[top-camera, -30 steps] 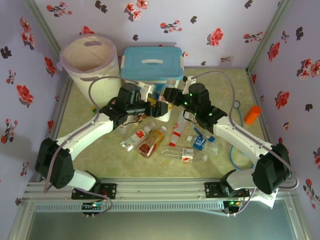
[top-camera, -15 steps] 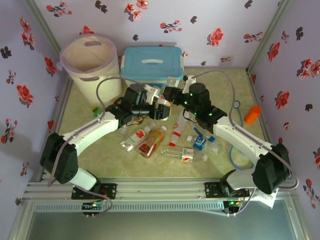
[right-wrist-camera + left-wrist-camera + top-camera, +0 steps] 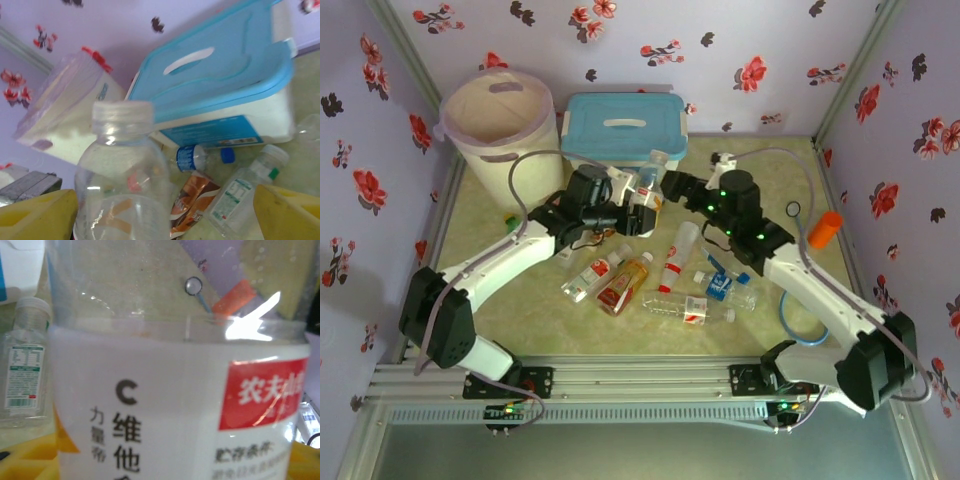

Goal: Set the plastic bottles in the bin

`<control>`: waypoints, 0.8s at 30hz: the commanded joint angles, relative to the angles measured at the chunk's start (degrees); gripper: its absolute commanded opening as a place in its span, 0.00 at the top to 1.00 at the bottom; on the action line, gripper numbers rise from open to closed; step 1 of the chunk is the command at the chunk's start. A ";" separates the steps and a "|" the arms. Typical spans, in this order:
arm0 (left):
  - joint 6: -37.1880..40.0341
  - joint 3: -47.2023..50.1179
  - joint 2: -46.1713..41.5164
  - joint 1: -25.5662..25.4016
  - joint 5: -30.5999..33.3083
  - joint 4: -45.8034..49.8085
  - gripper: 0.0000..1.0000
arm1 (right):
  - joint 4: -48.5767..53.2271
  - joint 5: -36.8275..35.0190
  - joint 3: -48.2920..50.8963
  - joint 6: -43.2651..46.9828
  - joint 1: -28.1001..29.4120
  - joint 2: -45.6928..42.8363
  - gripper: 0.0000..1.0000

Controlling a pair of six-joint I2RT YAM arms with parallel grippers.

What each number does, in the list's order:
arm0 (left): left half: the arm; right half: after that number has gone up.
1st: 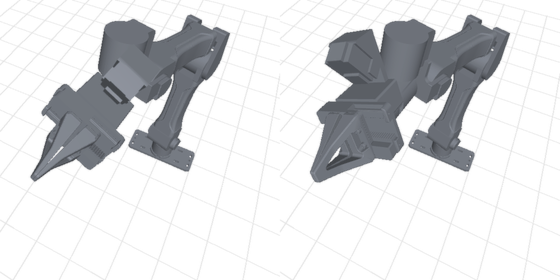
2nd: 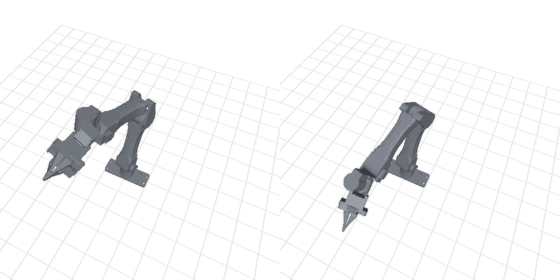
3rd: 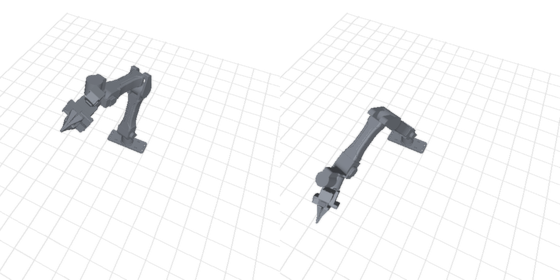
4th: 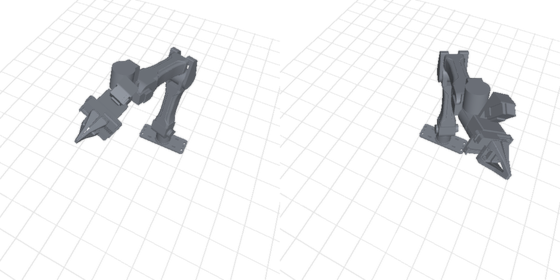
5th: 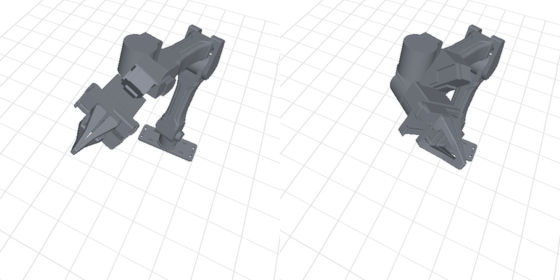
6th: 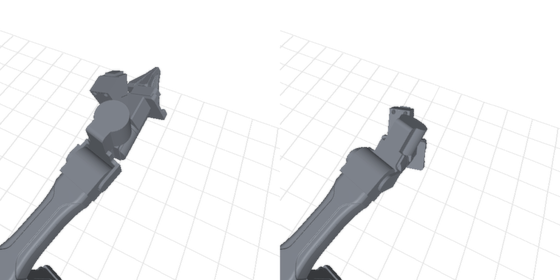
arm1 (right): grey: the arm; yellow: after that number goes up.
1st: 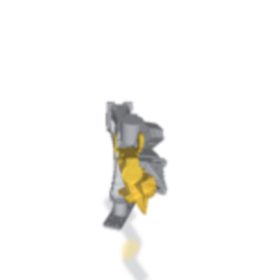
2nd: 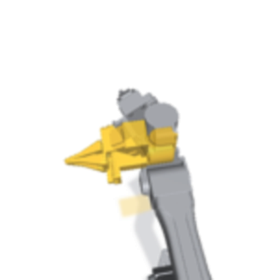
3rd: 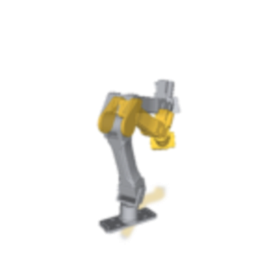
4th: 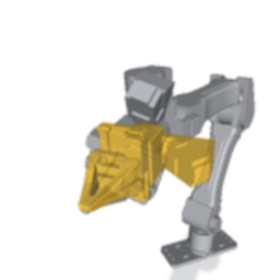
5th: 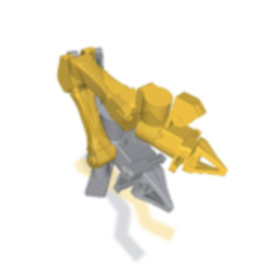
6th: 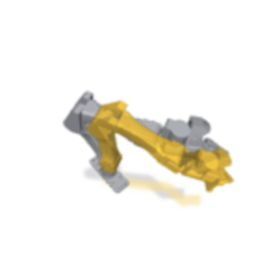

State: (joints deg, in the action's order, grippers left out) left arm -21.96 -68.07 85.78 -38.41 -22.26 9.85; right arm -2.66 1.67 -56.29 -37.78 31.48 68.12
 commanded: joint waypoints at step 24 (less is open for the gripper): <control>14.70 -53.74 17.05 35.97 11.78 28.74 1.00 | 23.06 -8.63 11.97 1.44 -5.82 -18.85 0.09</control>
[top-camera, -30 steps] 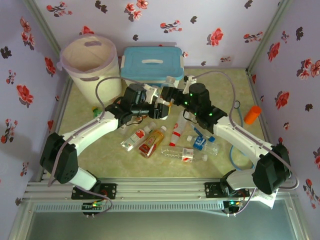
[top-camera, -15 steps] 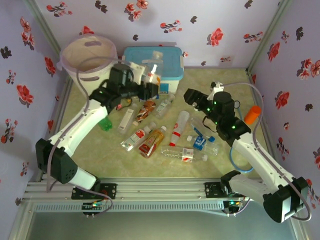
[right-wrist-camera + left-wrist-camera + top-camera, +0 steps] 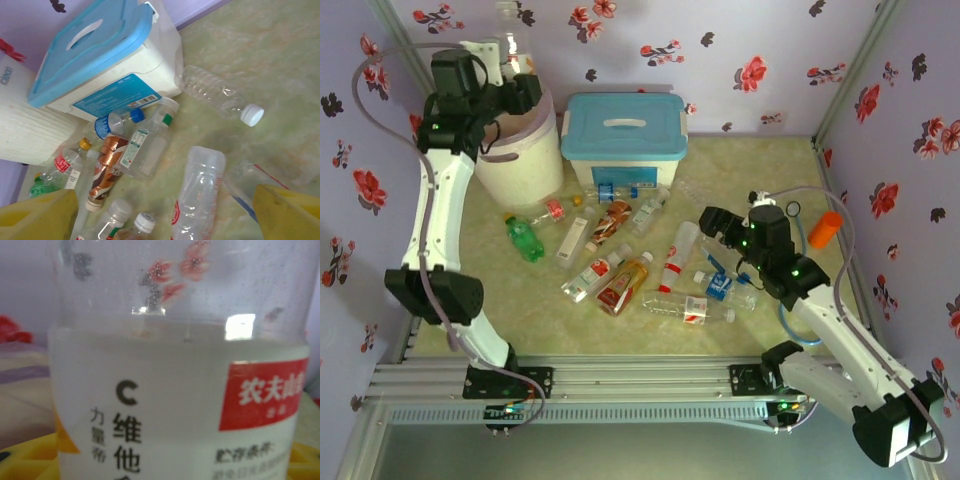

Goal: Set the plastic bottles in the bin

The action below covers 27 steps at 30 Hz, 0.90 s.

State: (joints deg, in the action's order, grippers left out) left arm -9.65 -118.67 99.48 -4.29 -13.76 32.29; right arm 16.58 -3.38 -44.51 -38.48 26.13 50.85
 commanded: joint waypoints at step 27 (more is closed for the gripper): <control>7.44 -31.91 35.90 5.94 9.91 33.17 1.00 | 7.43 -10.86 4.11 3.20 -0.47 -8.85 0.10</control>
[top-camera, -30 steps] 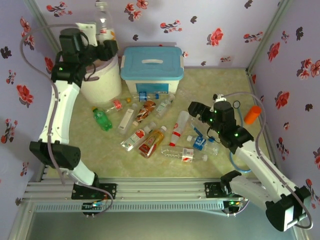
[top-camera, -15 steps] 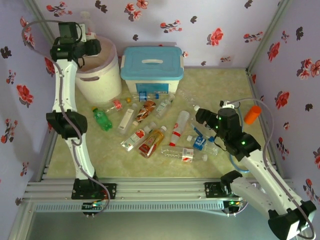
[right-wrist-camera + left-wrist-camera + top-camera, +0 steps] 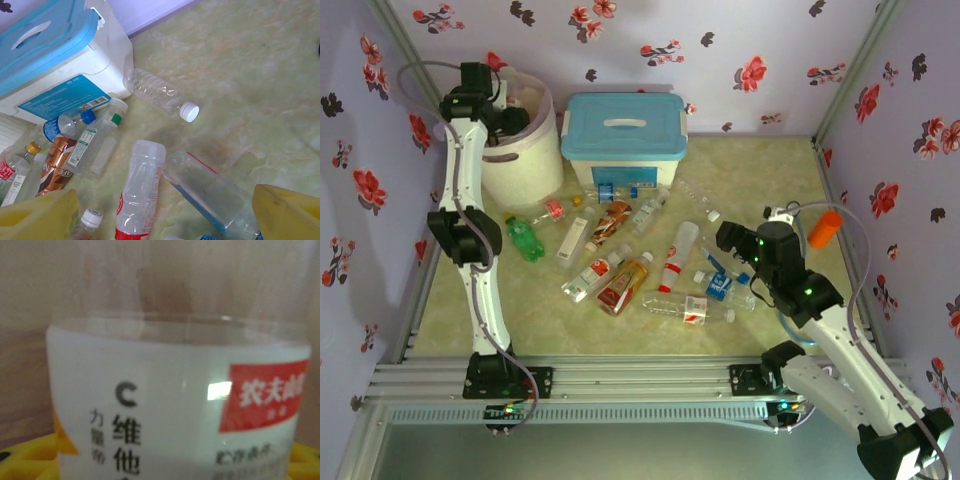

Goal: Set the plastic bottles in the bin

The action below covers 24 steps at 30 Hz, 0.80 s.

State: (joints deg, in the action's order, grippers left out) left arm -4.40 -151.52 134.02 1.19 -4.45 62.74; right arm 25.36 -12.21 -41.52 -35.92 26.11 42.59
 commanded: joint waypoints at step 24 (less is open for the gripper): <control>5.64 3.52 -1.24 0.07 -0.73 0.99 0.00 | -0.75 -2.35 0.98 0.63 -0.44 -0.88 0.10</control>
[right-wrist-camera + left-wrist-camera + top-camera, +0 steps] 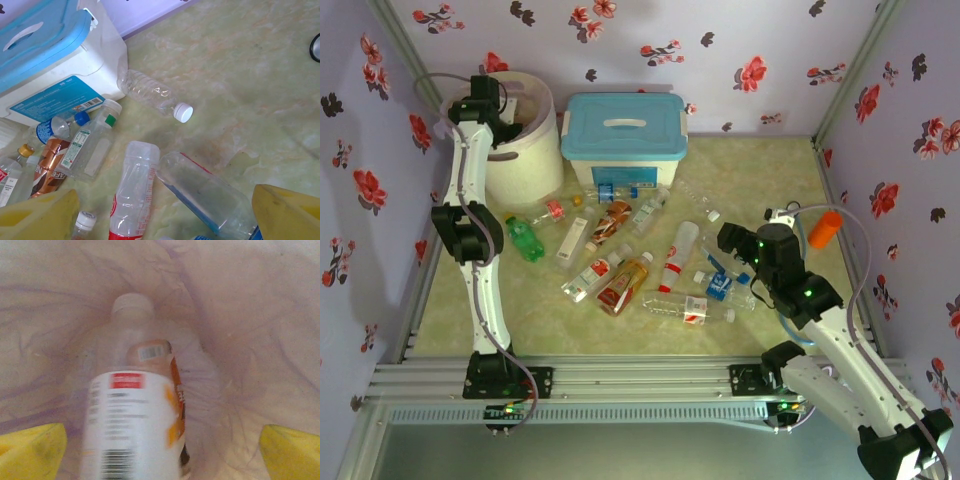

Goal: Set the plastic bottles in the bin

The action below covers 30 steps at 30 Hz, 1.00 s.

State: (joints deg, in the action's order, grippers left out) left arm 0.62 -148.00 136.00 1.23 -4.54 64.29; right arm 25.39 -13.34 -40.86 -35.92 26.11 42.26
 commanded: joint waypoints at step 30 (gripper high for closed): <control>-0.92 23.25 -42.43 -0.50 7.93 -15.17 0.00 | 4.98 7.54 -15.62 34.25 -6.05 29.39 0.01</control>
State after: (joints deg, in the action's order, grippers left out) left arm 0.21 -131.76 99.90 1.02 0.51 53.56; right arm 32.14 -9.26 -53.58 -11.44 20.51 67.26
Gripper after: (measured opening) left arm 0.995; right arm 0.992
